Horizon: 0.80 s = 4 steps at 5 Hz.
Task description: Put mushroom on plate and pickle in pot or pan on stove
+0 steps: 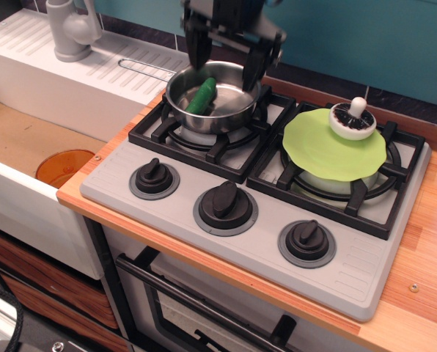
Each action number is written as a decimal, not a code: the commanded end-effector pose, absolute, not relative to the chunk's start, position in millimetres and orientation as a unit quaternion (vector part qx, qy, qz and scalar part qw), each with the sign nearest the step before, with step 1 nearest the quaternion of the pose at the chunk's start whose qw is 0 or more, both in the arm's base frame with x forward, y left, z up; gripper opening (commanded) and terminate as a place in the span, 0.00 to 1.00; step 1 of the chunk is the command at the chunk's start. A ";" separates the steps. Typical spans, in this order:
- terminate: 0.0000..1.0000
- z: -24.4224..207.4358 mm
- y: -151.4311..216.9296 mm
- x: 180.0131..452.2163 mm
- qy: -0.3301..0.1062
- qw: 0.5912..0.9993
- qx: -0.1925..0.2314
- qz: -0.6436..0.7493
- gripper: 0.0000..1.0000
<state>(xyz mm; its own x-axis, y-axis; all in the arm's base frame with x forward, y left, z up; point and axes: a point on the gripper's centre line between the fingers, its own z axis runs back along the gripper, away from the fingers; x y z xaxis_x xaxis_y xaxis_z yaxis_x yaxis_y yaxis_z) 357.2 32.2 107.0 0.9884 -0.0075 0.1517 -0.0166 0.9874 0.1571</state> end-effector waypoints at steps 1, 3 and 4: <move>0.00 146.5 -6.5 349.3 -0.105 0.991 0.081 0.026 1.00; 0.00 150.7 -29.7 342.2 -0.092 0.993 0.055 0.043 1.00; 1.00 146.5 -28.1 349.4 -0.088 0.994 0.009 0.060 1.00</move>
